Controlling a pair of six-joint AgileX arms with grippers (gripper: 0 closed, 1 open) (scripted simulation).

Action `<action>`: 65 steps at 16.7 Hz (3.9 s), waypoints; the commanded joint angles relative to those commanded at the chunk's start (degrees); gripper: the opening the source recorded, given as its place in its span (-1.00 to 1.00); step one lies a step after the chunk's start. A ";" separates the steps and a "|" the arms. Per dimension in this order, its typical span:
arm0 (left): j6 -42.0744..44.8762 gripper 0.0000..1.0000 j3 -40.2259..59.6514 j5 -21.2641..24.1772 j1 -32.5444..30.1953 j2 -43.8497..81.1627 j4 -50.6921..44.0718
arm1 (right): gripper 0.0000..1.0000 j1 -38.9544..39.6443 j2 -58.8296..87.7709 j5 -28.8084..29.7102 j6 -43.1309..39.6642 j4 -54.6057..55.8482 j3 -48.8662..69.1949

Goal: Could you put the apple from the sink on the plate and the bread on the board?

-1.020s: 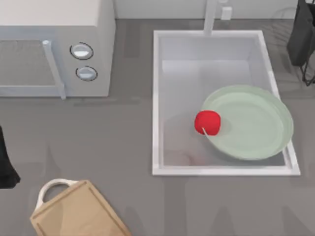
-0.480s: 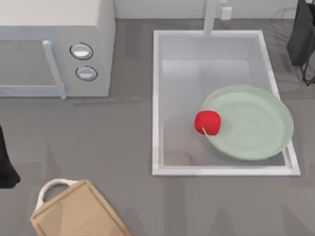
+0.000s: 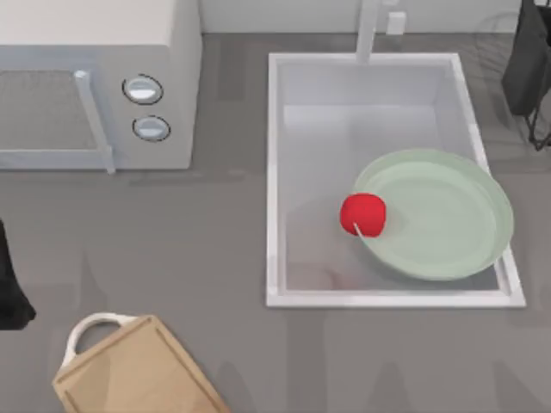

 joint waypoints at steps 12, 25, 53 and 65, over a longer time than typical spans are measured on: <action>0.00 1.00 0.00 0.00 0.00 0.00 0.00 | 1.00 7.30 32.76 -0.01 8.22 -17.28 27.28; 0.00 1.00 0.00 0.00 0.00 0.00 0.00 | 1.00 23.76 105.97 0.14 25.33 -54.92 88.97; 0.00 1.00 0.00 0.00 0.00 0.00 0.00 | 1.00 30.10 139.39 0.32 31.36 -53.30 102.70; 0.00 1.00 0.00 0.00 0.00 0.00 0.00 | -0.66 30.10 139.39 0.32 31.36 -53.30 102.70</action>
